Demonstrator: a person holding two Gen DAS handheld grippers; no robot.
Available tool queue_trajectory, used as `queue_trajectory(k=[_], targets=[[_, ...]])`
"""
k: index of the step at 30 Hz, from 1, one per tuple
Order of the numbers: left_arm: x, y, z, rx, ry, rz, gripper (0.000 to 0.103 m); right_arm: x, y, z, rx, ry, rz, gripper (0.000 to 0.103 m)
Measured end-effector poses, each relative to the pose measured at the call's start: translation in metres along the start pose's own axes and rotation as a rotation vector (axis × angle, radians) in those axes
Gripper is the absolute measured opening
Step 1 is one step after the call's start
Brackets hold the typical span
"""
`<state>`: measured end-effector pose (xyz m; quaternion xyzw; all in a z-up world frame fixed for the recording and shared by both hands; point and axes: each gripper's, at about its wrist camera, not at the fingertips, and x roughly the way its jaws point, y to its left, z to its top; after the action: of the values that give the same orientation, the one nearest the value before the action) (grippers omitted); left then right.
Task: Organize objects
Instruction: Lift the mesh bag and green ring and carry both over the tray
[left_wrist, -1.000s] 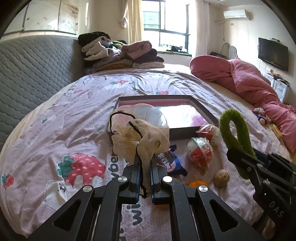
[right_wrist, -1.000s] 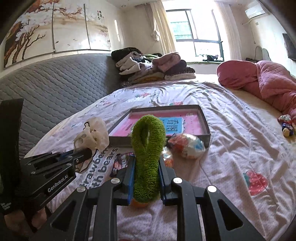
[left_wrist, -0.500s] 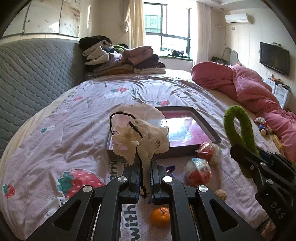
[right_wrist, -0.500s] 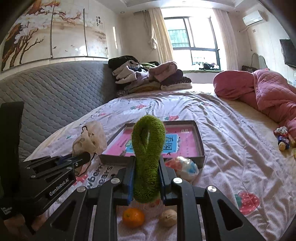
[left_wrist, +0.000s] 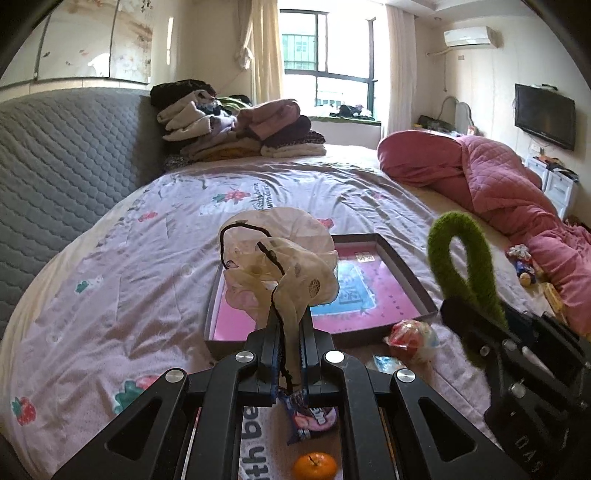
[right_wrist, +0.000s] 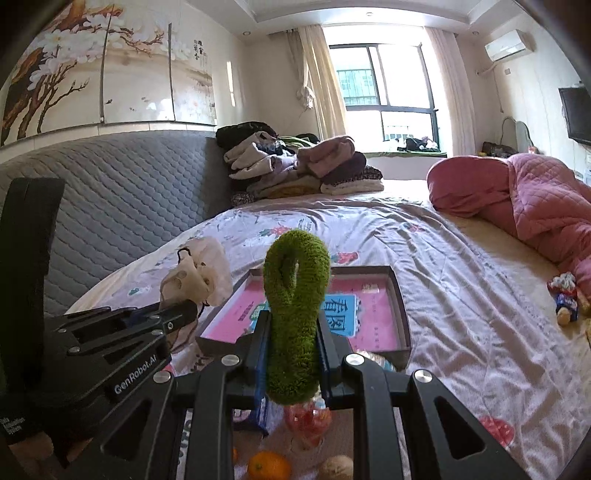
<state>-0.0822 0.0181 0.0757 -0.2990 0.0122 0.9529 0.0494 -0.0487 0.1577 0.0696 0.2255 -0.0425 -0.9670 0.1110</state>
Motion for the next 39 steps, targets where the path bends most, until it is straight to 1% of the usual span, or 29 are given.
queue_trajectory(k=[5,8,10,14,16,20,24,31,39], targets=[[0.005,0.002,0.009,0.0,-0.007,0.003,0.008,0.009,-0.005,0.011,0.012,0.009,-0.013,0.022],[0.008,0.004,0.016,-0.013,-0.008,-0.008,0.008,0.016,-0.007,0.019,0.018,0.006,-0.019,0.022],[0.01,0.005,0.02,-0.001,-0.016,0.006,0.008,0.019,-0.008,0.025,0.018,-0.005,-0.026,0.022],[0.012,0.008,0.031,-0.009,-0.014,-0.011,0.008,0.026,-0.008,0.035,0.01,-0.011,-0.029,0.022],[0.012,0.01,0.039,-0.007,-0.01,-0.032,0.009,0.029,-0.01,0.039,0.004,-0.014,-0.031,0.022],[0.009,0.013,0.051,0.008,-0.042,-0.016,0.009,0.034,-0.014,0.047,0.012,-0.018,-0.035,0.022],[0.012,0.016,0.058,0.002,-0.04,-0.015,0.009,0.041,-0.014,0.053,0.01,-0.017,-0.038,0.022],[0.026,0.013,0.068,0.027,-0.029,-0.003,0.009,0.053,-0.009,0.062,-0.024,-0.017,-0.046,0.022],[0.047,0.018,0.077,0.001,0.001,-0.023,0.009,0.075,-0.013,0.069,-0.046,0.017,-0.049,0.022]])
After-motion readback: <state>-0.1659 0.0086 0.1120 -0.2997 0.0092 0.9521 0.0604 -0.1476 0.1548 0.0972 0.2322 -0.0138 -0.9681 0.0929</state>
